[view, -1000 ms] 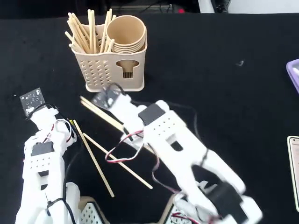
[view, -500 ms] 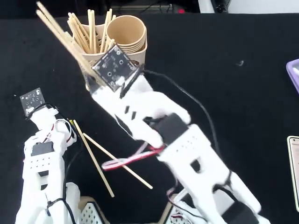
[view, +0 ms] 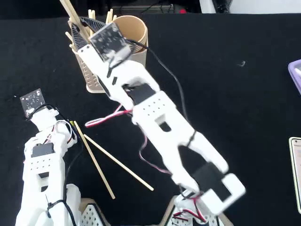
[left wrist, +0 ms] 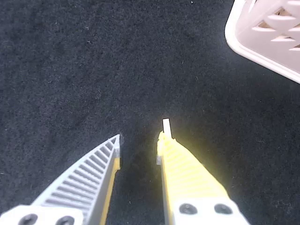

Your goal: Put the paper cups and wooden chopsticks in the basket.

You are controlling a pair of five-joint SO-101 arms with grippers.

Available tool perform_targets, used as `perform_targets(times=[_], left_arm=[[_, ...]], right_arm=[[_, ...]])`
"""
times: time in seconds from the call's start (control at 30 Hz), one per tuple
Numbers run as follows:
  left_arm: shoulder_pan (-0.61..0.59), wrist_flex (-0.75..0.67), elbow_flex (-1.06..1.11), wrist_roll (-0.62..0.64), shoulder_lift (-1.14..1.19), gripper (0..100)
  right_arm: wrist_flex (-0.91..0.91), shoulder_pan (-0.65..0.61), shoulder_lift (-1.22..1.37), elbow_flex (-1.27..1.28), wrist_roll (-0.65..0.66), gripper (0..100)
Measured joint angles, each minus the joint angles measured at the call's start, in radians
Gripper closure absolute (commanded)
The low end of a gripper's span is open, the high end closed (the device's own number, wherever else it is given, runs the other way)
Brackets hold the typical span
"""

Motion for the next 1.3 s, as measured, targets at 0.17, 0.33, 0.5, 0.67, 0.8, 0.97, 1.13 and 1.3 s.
perform_targets(times=[0.17, 0.33, 0.5, 0.67, 0.8, 0.97, 1.13, 1.3], left_arm=[[0.000, 0.000, 0.000, 0.000, 0.000, 86], [0.000, -0.003, 0.000, 0.000, 0.000, 86], [0.000, -0.011, 0.000, 0.000, 0.000, 86], [0.000, -0.028, 0.020, 0.000, 0.000, 86], [0.000, -0.028, 0.020, 0.000, -0.002, 86], [0.000, -0.028, 0.018, 0.000, -0.002, 86], [-0.006, -0.028, 0.018, 0.000, -0.002, 86], [-0.104, -0.028, 0.018, 0.025, -0.002, 86]], right_arm=[[0.075, 0.014, 0.098, -0.080, -0.048, 87.9], [0.170, 0.054, 0.114, -0.124, -0.157, 86.1], [0.272, 0.064, 0.110, -0.175, -0.176, 86.0], [0.373, 0.064, 0.005, -0.180, -0.176, 86.1], [0.569, 0.063, -0.167, -0.149, -0.176, 86.1], [0.961, 0.040, -0.370, 0.018, -0.176, 86.1], [1.062, -0.046, -0.525, 0.319, -0.176, 86.1], [0.815, -0.160, -0.597, 0.710, -0.176, 85.7]])
